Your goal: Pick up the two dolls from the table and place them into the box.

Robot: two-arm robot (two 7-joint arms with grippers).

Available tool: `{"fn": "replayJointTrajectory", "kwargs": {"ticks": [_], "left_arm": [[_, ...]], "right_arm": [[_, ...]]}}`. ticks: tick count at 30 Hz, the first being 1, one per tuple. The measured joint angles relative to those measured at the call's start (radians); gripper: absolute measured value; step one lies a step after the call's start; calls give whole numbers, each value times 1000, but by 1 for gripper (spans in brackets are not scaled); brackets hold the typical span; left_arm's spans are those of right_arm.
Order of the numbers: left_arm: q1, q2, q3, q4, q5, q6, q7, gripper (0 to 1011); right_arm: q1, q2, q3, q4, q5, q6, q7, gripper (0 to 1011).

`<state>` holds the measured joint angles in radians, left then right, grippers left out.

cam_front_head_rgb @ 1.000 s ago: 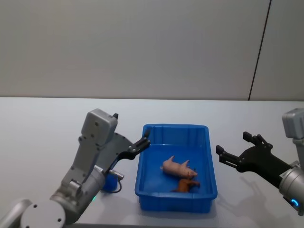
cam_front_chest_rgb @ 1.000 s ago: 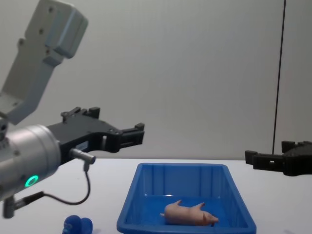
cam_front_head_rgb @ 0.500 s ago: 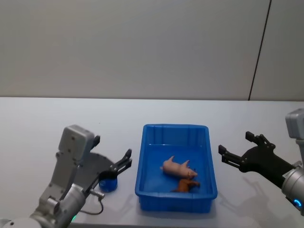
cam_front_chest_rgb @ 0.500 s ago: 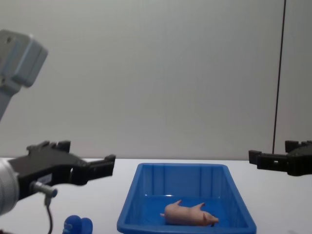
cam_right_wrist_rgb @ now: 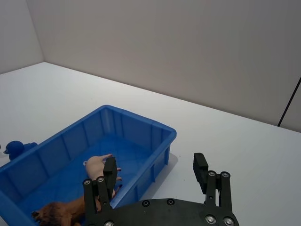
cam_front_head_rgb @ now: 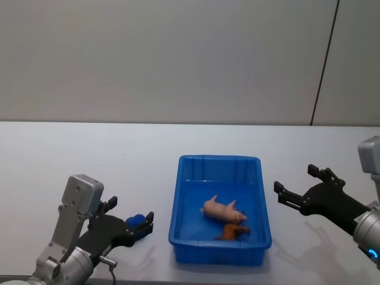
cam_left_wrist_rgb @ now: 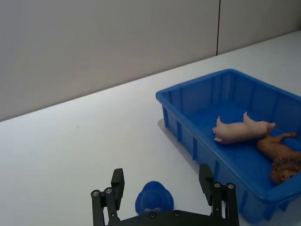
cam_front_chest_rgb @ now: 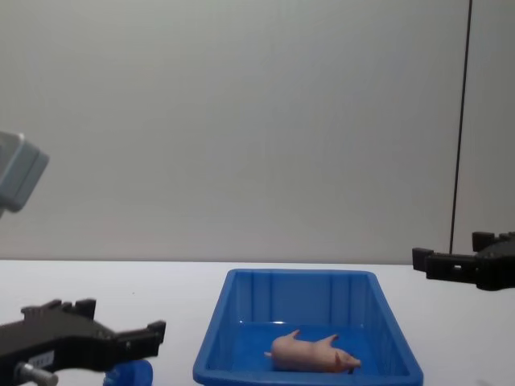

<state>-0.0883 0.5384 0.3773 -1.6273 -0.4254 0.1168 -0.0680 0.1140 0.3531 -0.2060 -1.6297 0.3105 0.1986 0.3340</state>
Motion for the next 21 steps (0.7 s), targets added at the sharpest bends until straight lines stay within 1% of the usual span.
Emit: {"fn": "replayJointTrajectory", "kwargs": {"ticks": [4, 7, 8, 10, 11, 14, 17, 21], "left_arm": [[-11, -1, -4, 32, -2, 14, -32, 1001], [-25, -3, -8, 60, 5, 30, -61, 1002], [-25, -3, -8, 60, 5, 30, -61, 1002], [-39, -5, -11, 81, 17, 42, -83, 1002], [-39, -5, -11, 81, 17, 42, -83, 1002], [-55, -9, -14, 107, 36, 60, -114, 1002], [-65, -10, -15, 120, 45, 69, -130, 1001], [-85, -15, -18, 148, 65, 85, -170, 1002]], "right_arm": [[0, 0, 0, 0, 0, 0, 0, 1000], [0, 1, 1, 0, 0, -1, 0, 1000], [0, 1, 1, 0, 0, -1, 0, 1000], [0, 1, 1, 0, 0, -1, 0, 999], [0, 1, 1, 0, 0, -1, 0, 999], [0, 1, 1, 0, 0, -1, 0, 1000], [0, 1, 1, 0, 0, -1, 0, 1000], [0, 1, 0, 0, 0, -1, 0, 1000]]}}
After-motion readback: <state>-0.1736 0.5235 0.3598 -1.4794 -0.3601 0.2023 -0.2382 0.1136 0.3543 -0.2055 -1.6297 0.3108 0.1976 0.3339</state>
